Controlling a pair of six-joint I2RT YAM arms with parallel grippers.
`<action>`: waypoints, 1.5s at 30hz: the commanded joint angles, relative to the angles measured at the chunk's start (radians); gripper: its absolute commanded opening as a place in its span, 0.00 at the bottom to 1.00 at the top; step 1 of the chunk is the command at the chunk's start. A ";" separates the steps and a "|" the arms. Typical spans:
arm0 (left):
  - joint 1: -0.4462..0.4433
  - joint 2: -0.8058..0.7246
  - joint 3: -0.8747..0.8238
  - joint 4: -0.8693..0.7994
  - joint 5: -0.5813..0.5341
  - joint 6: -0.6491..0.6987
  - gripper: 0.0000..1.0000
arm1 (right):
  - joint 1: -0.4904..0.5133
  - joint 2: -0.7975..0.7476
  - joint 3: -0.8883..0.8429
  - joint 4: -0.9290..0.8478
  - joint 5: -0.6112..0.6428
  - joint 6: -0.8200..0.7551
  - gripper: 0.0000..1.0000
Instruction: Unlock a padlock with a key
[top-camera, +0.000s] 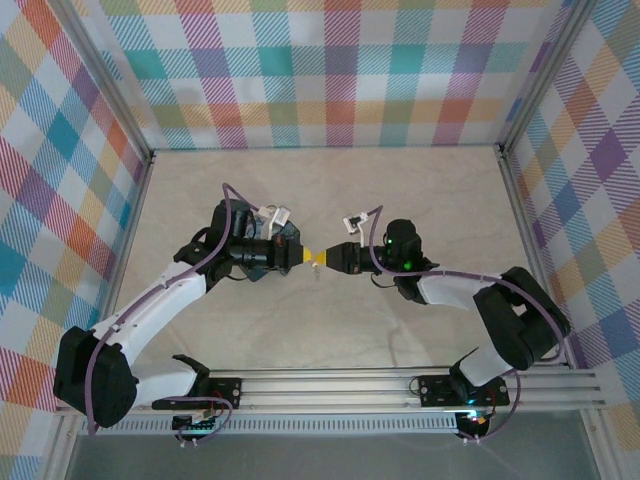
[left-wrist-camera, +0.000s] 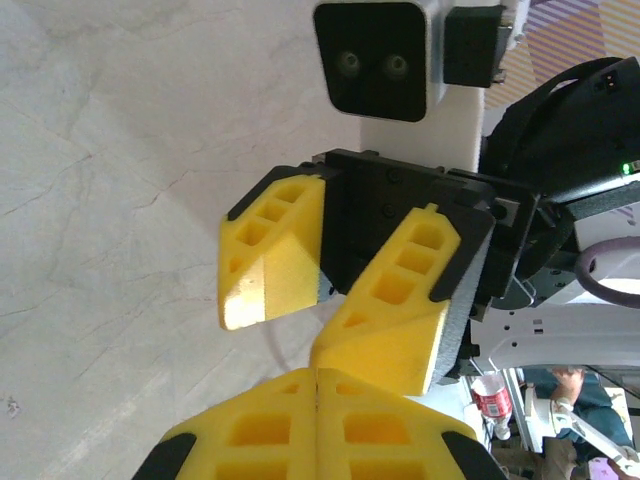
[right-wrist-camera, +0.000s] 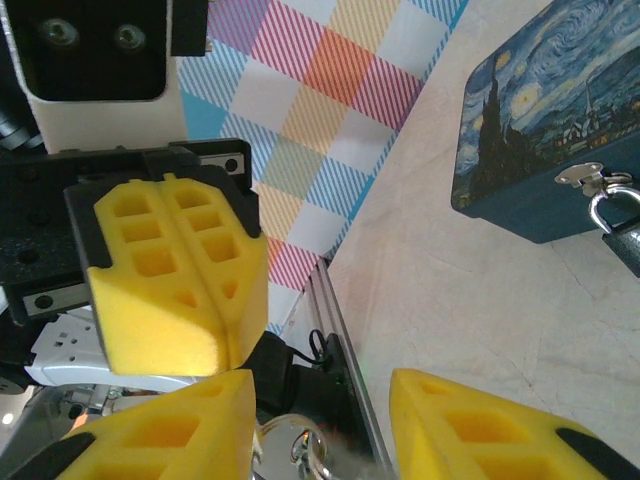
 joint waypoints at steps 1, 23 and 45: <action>-0.005 0.002 0.026 0.008 0.015 0.011 0.00 | 0.019 0.041 0.017 0.111 -0.018 0.046 0.39; 0.061 0.044 0.003 0.088 -0.012 -0.051 0.00 | 0.030 0.031 0.009 0.083 0.018 0.086 0.32; 0.065 0.058 -0.014 0.105 -0.020 -0.062 0.00 | 0.041 0.135 0.037 0.328 -0.022 0.196 0.08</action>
